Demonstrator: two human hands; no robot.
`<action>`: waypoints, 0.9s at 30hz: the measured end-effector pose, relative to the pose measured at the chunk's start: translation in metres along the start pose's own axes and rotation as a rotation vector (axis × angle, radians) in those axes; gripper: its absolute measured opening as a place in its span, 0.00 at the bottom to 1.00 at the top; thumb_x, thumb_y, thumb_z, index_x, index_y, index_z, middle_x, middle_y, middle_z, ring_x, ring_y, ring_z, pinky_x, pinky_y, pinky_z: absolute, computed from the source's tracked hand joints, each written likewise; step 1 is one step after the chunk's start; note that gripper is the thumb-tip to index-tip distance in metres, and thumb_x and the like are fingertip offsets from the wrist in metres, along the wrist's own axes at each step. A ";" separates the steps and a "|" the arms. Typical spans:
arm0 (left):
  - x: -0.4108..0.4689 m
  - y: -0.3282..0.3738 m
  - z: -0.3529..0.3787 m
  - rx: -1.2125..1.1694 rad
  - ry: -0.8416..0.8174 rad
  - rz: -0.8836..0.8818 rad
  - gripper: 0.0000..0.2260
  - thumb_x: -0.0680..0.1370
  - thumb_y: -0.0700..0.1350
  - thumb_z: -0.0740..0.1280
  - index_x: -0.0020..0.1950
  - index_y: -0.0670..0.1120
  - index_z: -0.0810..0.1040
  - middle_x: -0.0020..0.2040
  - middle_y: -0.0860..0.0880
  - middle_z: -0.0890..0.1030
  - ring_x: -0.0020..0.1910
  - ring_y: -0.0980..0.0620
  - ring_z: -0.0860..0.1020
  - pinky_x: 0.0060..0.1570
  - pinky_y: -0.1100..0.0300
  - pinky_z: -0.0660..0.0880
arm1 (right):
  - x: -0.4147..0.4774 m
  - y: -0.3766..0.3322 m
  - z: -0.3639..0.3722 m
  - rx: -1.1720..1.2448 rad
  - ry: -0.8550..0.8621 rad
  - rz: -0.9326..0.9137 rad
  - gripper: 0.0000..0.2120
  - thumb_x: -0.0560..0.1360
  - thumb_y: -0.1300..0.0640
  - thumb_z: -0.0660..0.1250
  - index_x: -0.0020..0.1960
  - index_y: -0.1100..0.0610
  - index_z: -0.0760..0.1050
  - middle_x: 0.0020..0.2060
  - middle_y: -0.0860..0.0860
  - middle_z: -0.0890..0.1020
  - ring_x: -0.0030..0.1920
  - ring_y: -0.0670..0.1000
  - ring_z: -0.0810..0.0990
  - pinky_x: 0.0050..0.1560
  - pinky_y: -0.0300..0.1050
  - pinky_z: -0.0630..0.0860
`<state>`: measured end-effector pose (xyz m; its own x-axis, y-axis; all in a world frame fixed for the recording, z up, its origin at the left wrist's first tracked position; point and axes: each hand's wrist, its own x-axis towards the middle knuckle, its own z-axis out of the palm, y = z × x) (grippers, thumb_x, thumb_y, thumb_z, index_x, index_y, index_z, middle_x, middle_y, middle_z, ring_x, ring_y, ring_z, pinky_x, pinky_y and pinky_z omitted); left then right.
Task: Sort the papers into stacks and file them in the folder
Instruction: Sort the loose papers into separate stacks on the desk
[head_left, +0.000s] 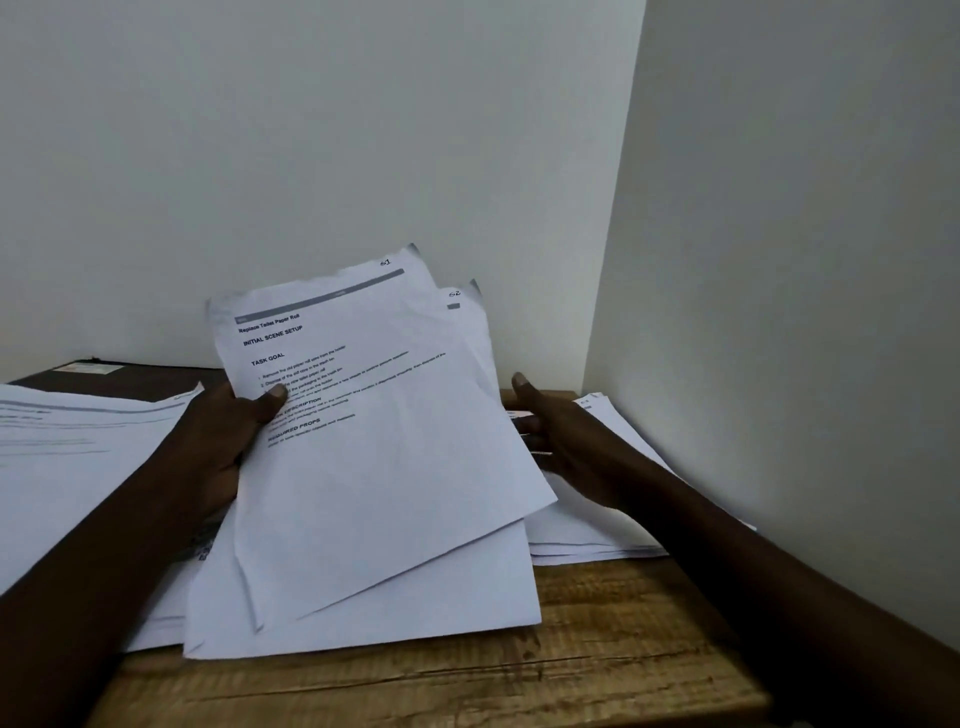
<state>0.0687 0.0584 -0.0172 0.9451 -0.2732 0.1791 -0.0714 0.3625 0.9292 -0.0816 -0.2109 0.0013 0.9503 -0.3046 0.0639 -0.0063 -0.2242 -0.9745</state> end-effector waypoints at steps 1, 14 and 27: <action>0.000 0.001 0.000 -0.008 -0.001 0.004 0.16 0.82 0.37 0.61 0.70 0.42 0.73 0.58 0.46 0.81 0.51 0.48 0.80 0.38 0.59 0.82 | -0.006 -0.006 0.003 0.064 -0.068 0.007 0.26 0.78 0.36 0.58 0.62 0.54 0.78 0.53 0.53 0.84 0.51 0.52 0.83 0.51 0.45 0.77; 0.001 0.004 0.005 -0.041 0.060 -0.019 0.12 0.82 0.44 0.64 0.63 0.40 0.77 0.57 0.42 0.82 0.52 0.45 0.81 0.48 0.50 0.82 | -0.016 -0.030 0.008 0.148 0.060 -0.027 0.14 0.82 0.54 0.59 0.60 0.61 0.78 0.56 0.58 0.83 0.56 0.59 0.82 0.61 0.56 0.76; 0.009 0.000 -0.004 0.012 0.120 0.016 0.09 0.82 0.51 0.63 0.57 0.48 0.78 0.57 0.46 0.81 0.56 0.43 0.79 0.65 0.40 0.70 | 0.020 -0.020 -0.113 -0.655 0.569 -0.013 0.12 0.78 0.55 0.66 0.58 0.59 0.79 0.57 0.58 0.81 0.58 0.58 0.78 0.54 0.44 0.71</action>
<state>0.0783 0.0597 -0.0171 0.9751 -0.1587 0.1548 -0.0900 0.3548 0.9306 -0.0974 -0.3175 0.0467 0.6526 -0.6758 0.3425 -0.3409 -0.6657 -0.6638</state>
